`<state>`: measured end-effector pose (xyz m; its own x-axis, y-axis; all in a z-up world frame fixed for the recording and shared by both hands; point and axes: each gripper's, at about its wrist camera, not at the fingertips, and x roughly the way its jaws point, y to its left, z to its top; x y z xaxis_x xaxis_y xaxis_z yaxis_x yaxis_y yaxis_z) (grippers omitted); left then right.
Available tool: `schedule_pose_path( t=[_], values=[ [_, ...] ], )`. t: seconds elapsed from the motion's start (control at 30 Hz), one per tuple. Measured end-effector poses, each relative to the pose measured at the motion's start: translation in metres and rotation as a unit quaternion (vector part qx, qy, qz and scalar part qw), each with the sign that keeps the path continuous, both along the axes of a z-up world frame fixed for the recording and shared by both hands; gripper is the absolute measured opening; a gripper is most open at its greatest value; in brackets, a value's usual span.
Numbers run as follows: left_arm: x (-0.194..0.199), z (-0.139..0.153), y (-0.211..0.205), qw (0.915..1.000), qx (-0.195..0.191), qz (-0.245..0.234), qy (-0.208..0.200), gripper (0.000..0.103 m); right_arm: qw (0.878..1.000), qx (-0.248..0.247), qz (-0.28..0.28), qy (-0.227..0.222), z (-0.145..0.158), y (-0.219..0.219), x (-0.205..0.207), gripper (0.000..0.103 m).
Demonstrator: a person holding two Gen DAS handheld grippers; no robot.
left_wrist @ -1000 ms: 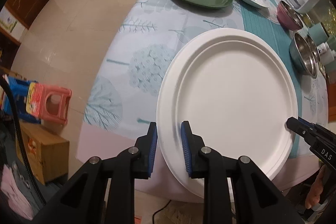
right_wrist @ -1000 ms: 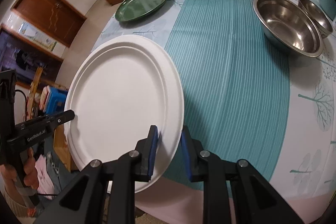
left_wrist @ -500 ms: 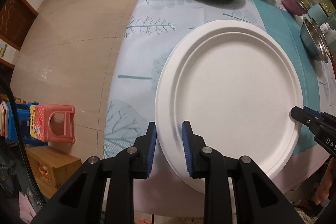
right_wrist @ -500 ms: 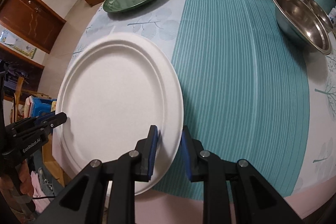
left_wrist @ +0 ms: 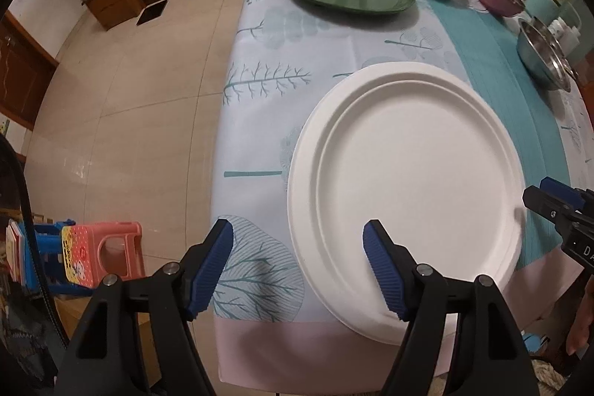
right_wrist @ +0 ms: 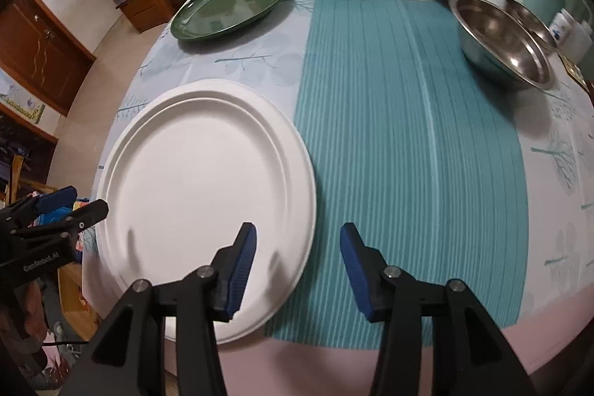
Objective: Organize plates and bowls
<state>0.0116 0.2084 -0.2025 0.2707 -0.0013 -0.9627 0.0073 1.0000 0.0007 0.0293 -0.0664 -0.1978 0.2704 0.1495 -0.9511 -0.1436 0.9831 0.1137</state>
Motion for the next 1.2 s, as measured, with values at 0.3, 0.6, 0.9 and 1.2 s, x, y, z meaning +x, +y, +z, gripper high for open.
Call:
schedule_pose_path(
  t=[0.3, 0.6, 0.9, 1.2],
  values=[
    [-0.011, 0.013, -0.007, 0.9995, 0.004, -0.027, -0.019, 0.072, 1.0, -0.005, -0.018, -0.012, 0.011, -0.007, -0.018, 0.047],
    [-0.016, 0.043, -0.006, 0.9969, -0.004, -0.047, -0.062, 0.075, 0.999, -0.024, -0.011, -0.04, 0.038, 0.005, -0.022, 0.047],
    [-0.006, 0.092, 0.021, 0.9931, -0.003, -0.043, -0.109, 0.076, 0.996, -0.016, 0.005, -0.084, 0.084, 0.022, -0.011, 0.047],
    [0.022, 0.179, 0.043, 0.9773, 0.012, -0.037, -0.208, 0.09, 0.987, -0.029, 0.015, -0.16, 0.163, 0.033, 0.014, 0.049]
  ],
)
